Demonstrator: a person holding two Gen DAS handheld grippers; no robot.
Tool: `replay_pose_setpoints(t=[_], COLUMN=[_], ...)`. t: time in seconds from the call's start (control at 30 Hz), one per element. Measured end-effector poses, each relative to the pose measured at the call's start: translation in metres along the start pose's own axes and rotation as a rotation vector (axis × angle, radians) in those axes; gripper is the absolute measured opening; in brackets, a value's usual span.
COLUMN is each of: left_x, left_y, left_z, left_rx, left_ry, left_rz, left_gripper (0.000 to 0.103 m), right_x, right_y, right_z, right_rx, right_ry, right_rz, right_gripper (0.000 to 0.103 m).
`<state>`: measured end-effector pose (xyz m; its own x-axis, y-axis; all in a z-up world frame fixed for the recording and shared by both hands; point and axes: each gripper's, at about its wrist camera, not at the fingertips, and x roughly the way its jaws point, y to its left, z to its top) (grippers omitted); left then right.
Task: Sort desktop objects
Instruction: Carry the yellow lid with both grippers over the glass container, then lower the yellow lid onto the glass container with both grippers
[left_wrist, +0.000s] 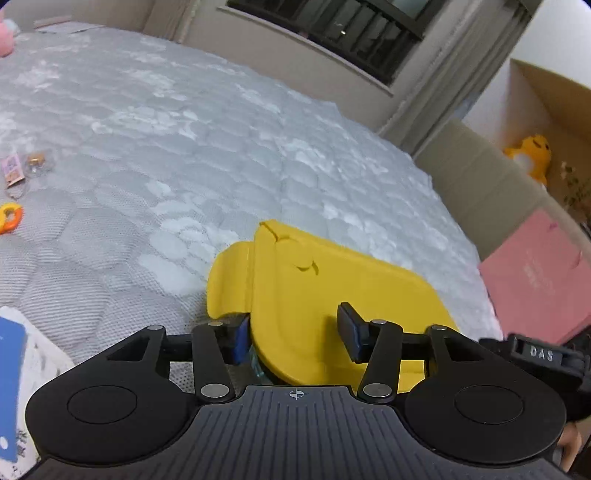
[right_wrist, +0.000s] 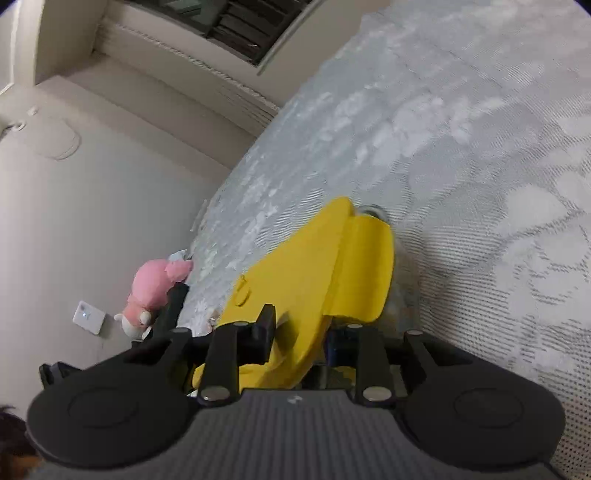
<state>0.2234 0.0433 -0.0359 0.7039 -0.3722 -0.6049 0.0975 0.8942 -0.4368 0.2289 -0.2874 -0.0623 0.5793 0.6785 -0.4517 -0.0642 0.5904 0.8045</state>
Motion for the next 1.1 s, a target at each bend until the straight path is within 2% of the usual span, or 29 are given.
replay_pose_setpoints(t=[0.07, 0.1, 0.13, 0.17, 0.2, 0.23, 0.27, 0.3, 0.37, 0.4, 0.43, 0.5, 0.53, 0.57, 0.63, 0.67, 0.73, 0.77, 0.83, 0.9, 1.1], left_x=[0.001, -0.002, -0.009, -0.015, -0.022, -0.028, -0.035, -0.042, -0.055, -0.060, -0.066, -0.064, -0.060, -0.053, -0.041, -0.035, -0.023, -0.021, -0.016, -0.011, -0.013], left_y=[-0.004, -0.003, -0.002, -0.001, 0.001, 0.002, 0.003, 0.004, 0.002, 0.002, 0.003, 0.005, 0.005, 0.003, -0.001, -0.004, -0.008, -0.009, -0.008, -0.009, -0.027], left_z=[0.001, 0.002, 0.004, 0.006, 0.008, 0.010, 0.011, 0.013, 0.013, 0.013, 0.012, 0.014, 0.015, 0.014, 0.013, 0.011, 0.006, 0.004, 0.001, -0.001, -0.011], left_rx=[0.037, 0.038, 0.033, 0.026, 0.015, 0.008, 0.002, -0.004, 0.014, 0.004, -0.007, -0.041, -0.056, -0.062, -0.074, -0.064, -0.032, -0.022, -0.018, -0.014, 0.086], left_ry=[0.001, 0.007, 0.008, 0.008, 0.008, -0.005, -0.022, -0.038, -0.056, -0.071, -0.087, -0.071, -0.042, -0.007, 0.063, 0.085, 0.095, 0.088, 0.095, 0.095, 0.056], left_rz=[0.009, 0.005, -0.004, -0.014, -0.027, -0.014, 0.002, 0.019, 0.070, 0.063, 0.053, -0.039, -0.093, -0.143, -0.239, -0.239, -0.162, -0.148, -0.149, -0.145, -0.075], left_gripper=[0.055, 0.055, 0.055, 0.056, 0.064, 0.075, 0.081, 0.092, 0.093, 0.093, 0.093, 0.091, 0.089, 0.089, 0.089, 0.089, 0.086, 0.086, 0.085, 0.085, 0.086], right_x=[-0.002, -0.007, -0.014, -0.021, -0.029, -0.037, -0.044, -0.050, -0.060, -0.063, -0.065, -0.066, -0.065, -0.062, -0.047, -0.039, -0.024, -0.017, -0.003, 0.003, 0.012], right_y=[-0.005, -0.007, -0.007, -0.007, -0.005, -0.004, -0.002, 0.002, 0.013, 0.019, 0.023, 0.029, 0.033, 0.038, 0.045, 0.048, 0.052, 0.053, 0.056, 0.055, 0.058], right_z=[0.003, 0.004, 0.004, 0.004, 0.004, 0.003, 0.002, 0.001, -0.005, -0.008, -0.011, -0.017, -0.020, -0.023, -0.028, -0.031, -0.035, -0.038, -0.041, -0.040, -0.038], right_rx=[0.035, 0.053, 0.060, 0.055, 0.047, 0.040, 0.024, 0.005, -0.097, -0.147, -0.183, -0.220, -0.238, -0.257, -0.270, -0.274, -0.297, -0.323, -0.375, -0.396, -0.420], right_ry=[0.021, 0.026, 0.024, 0.015, 0.004, -0.007, -0.034, -0.070, -0.139, -0.166, -0.188, -0.221, -0.233, -0.230, -0.166, -0.129, -0.095, -0.097, -0.100, -0.100, -0.100], right_rz=[0.007, 0.018, 0.027, 0.033, 0.039, 0.044, 0.023, -0.012, -0.130, -0.177, -0.204, -0.204, -0.186, -0.166, -0.130, -0.113, -0.152, -0.191, -0.252, -0.248, -0.254], right_gripper=[0.037, 0.042, 0.053, 0.054, 0.054, 0.054, 0.054, 0.054, 0.054, 0.053, 0.049, 0.041, 0.034, 0.031, 0.031, 0.029, 0.027, 0.015, 0.003, 0.003, 0.000])
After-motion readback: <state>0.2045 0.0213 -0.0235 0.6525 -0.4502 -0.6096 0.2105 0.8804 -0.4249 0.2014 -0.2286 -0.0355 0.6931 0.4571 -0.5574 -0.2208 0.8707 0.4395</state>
